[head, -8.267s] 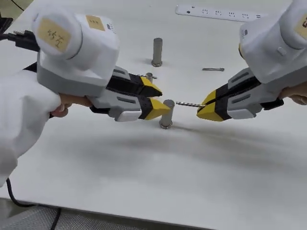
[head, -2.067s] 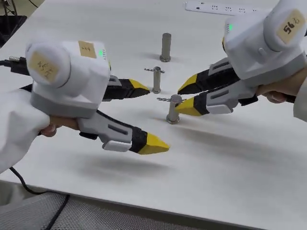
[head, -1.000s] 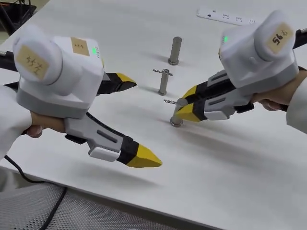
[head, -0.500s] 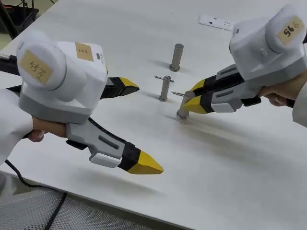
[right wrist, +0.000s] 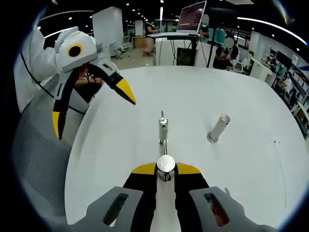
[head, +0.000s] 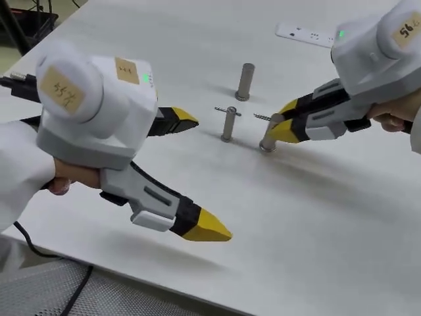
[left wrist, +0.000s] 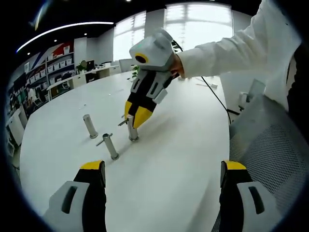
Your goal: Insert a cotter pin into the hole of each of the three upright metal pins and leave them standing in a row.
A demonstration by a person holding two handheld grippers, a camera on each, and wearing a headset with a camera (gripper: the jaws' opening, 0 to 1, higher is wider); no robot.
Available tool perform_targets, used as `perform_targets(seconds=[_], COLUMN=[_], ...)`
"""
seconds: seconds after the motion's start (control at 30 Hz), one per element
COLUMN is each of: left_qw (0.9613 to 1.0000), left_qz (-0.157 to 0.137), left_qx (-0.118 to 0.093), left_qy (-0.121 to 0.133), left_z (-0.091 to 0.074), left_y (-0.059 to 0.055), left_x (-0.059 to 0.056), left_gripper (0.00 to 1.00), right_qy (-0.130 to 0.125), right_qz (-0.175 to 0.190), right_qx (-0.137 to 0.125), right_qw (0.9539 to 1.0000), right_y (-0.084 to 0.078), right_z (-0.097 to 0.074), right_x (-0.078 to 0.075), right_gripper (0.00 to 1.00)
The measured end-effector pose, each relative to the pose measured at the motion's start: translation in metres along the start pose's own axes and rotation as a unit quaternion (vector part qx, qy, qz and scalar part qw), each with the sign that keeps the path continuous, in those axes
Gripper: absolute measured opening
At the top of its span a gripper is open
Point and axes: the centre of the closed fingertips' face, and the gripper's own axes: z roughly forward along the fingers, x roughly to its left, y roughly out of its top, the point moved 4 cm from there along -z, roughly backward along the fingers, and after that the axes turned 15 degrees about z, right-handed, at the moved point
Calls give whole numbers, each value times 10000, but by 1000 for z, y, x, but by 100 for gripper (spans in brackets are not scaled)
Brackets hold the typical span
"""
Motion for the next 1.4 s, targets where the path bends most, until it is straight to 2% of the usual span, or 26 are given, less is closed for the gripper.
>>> perform_targets(seconds=[0.17, 0.37, 0.53, 0.73, 0.9, 1.03, 1.17, 1.23, 1.3, 1.4], left_qw=[10000, 9999, 9999, 9999, 9998, 9997, 9997, 9997, 9996, 9994], left_qz=[-12, -46, -71, -107, -150, -159, -168, -176, -221, -286], left_qx=[73, 90, 101, 103, 79, 71, 45, 44, 22, -27], left_qy=[-6, -4, 21, 81, 129, 169, 194, 192, 197, 197], left_z=[1, 1, -1, -3, -6, -8, -9, -9, -9, -9], left_y=[-2, -3, -4, -5, -4, -3, -1, 0, 1, 2], left_x=[1, 1, 2, 4, 6, 8, 10, 10, 11, 12], left_gripper=[99, 99, 99, 99, 99, 99, 99, 99, 99, 99], right_qy=[50, -2, 32, 51, -53, -53, -41, -32, -86, -95], right_qz=[140, 87, 181, 101, -97, -77, -87, 27, -86, 69], right_qx=[13, 17, -3, -54, -102, -198, -263, -203, -123, -137], right_qw=[9999, 10000, 9998, 9999, 9999, 9998, 9996, 9998, 9999, 9998], right_y=[-2, -4, -7, -7, -3, 2, 4, 3, 0, -4], right_z=[2, 3, 3, 4, 3, -2, -7, -12, -19, -26], right_x=[1, -2, -5, -4, -3, 1, 4, 8, 12, 20], right_gripper=[7, 8, 8, 8, 9, 11, 18, 20, 22, 28])
